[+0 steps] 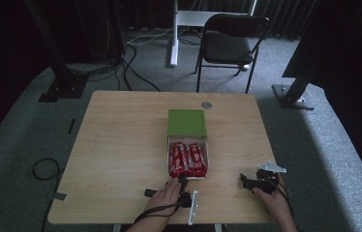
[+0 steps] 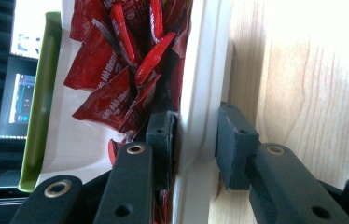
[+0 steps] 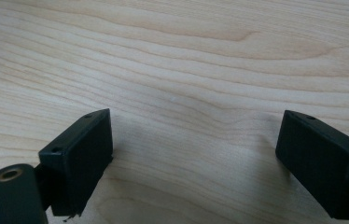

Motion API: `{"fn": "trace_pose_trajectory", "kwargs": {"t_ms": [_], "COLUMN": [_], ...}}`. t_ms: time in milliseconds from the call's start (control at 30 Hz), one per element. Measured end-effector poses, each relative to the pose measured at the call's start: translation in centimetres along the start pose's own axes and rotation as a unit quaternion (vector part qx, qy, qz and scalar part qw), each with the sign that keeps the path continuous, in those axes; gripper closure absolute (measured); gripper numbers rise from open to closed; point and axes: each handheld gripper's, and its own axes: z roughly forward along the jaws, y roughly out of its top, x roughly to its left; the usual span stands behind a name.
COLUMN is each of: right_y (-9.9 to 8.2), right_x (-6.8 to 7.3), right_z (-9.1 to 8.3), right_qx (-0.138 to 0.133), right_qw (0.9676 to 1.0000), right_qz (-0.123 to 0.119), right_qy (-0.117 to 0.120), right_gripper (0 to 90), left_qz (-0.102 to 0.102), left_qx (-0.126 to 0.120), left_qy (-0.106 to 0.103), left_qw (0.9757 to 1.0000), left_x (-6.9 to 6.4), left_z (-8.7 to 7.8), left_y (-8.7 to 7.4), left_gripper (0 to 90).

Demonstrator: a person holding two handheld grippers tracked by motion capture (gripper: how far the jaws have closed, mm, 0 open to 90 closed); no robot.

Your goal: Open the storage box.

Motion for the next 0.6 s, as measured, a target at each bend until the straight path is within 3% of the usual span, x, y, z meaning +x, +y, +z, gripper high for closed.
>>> {"fn": "trace_pose_trajectory", "kwargs": {"t_ms": [400, 600], "right_y": [0.00, 0.00], "right_x": [0.00, 0.00], "right_z": [0.00, 0.00], "right_qx": [0.000, 0.000], "right_qw": [1.0000, 1.0000], "right_qz": [0.000, 0.000], "right_qy": [0.000, 0.000], "right_gripper": [10.4, 10.4], "left_qz": [-0.002, -0.018], "left_qx": [-0.011, -0.039], "left_qy": [-0.002, -0.015], "left_qw": [0.9999, 0.9990], "left_x": [-0.13, 0.03], "left_z": [-0.25, -0.99], "left_y": [0.03, 0.04], "left_gripper": [69.1, 66.6]}}
